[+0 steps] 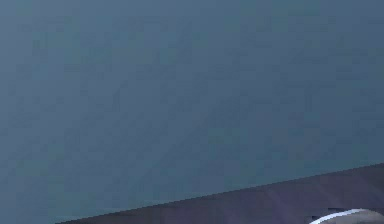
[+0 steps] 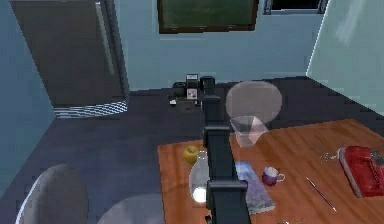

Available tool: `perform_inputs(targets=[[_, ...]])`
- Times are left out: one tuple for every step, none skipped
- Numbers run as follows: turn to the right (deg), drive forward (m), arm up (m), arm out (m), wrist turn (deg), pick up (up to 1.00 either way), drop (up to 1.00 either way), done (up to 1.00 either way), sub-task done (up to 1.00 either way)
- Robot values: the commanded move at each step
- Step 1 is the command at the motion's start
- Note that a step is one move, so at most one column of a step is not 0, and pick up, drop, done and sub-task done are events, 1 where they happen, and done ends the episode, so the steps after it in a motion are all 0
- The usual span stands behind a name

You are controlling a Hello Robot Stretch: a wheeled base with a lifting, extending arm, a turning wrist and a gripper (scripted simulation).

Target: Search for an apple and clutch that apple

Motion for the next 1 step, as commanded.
perform_inputs(targets=[[0.0, 0.00, 0.00, 0.00, 6.0, 0.00, 0.00, 0.00, 0.00]])
